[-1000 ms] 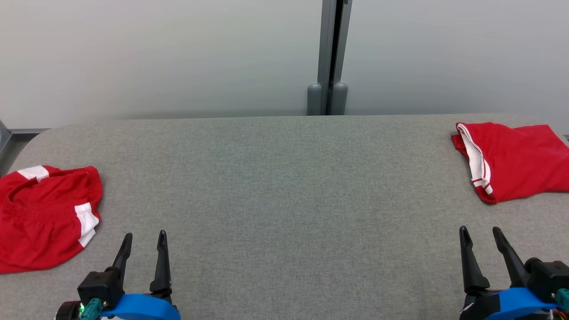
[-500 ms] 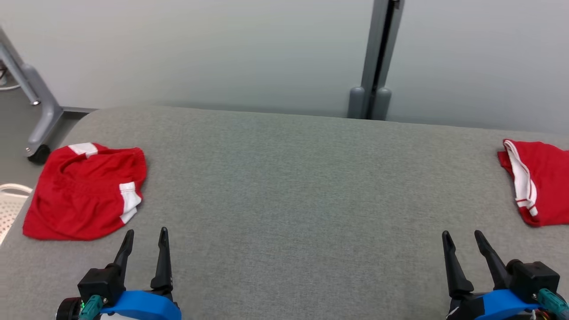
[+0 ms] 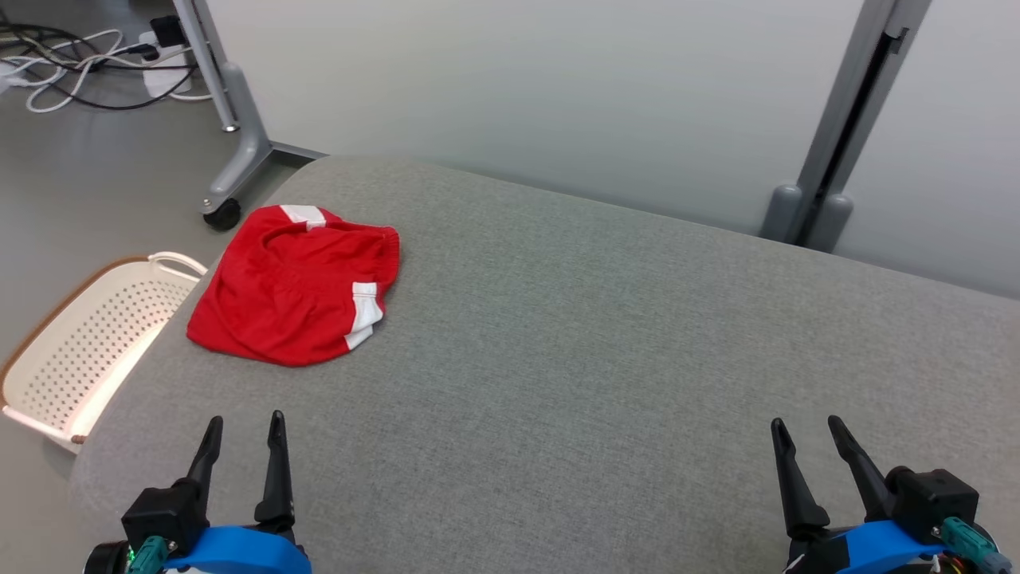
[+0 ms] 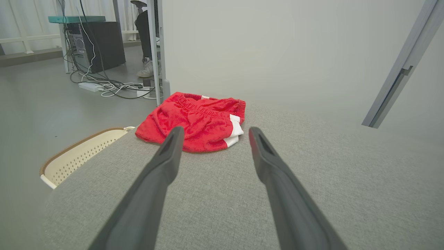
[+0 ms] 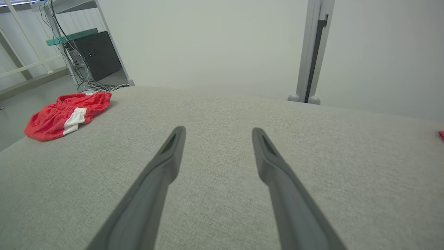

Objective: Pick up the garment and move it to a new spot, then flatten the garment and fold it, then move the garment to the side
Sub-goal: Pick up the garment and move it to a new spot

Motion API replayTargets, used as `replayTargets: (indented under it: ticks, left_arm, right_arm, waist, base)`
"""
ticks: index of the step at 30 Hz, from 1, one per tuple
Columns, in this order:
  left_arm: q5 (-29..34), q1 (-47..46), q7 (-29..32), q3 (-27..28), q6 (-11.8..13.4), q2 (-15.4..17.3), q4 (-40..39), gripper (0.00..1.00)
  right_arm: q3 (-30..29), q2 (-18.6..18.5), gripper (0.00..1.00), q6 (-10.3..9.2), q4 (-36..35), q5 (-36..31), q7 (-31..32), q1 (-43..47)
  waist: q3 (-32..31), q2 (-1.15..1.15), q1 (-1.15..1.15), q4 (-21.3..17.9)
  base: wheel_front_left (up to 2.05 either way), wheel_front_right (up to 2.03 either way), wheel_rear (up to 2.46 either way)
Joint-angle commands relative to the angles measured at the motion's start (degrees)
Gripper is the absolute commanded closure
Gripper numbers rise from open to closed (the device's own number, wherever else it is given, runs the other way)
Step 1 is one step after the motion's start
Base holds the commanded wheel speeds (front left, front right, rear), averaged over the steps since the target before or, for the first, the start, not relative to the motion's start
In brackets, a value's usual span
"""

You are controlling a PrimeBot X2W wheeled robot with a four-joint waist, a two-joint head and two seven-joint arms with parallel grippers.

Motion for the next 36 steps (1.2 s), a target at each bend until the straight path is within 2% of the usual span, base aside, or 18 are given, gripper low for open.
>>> replayTargets:
  ticks: [1,12,23,27,31,36]
  left_arm:
    - [0.09,0.30,-0.25,0.40,0.01,0.37,-0.21,0.00]
    - [-0.29,1.15,-0.25,0.97,0.09,0.32,-0.81,0.00]
    - [-0.45,0.07,-0.25,1.41,-0.34,0.16,-0.85,0.00]
    - [-0.05,-1.92,-0.20,1.85,0.34,0.93,-3.15,0.00]
    - [-0.83,-4.98,2.71,2.94,1.18,2.29,-7.26,0.00]
    - [-4.11,-10.94,11.72,4.50,0.07,5.13,-9.28,0.00]
  right_arm:
    - [-0.01,-0.08,0.00,0.01,0.17,0.15,-0.32,-0.37]
    - [0.66,-0.10,0.00,0.01,0.28,0.72,-0.35,-0.49]
    - [0.36,-0.09,0.00,0.01,0.43,-0.54,-0.39,-0.79]
    - [0.12,-0.09,0.00,0.01,-0.38,-1.26,0.25,-1.05]
    - [0.06,-0.09,0.00,0.01,-1.69,-2.30,0.85,-1.49]
    - [0.20,-0.10,0.00,0.01,-4.02,-3.51,2.10,-2.66]
  waist:
    - [0.46,-0.01,0.00,1.06]
    - [0.30,-0.01,0.00,4.76]
    - [0.90,-0.01,0.00,4.88]
    - [2.09,-0.01,0.00,4.91]
    - [3.72,-0.01,0.00,4.53]
    - [6.99,-0.01,0.00,2.66]
  base:
    - [0.00,0.00,0.00]
    - [0.00,0.00,0.00]
    - [0.00,0.00,0.00]
    - [0.00,0.00,0.00]
    - [0.00,0.00,0.00]
    - [0.00,0.00,0.00]
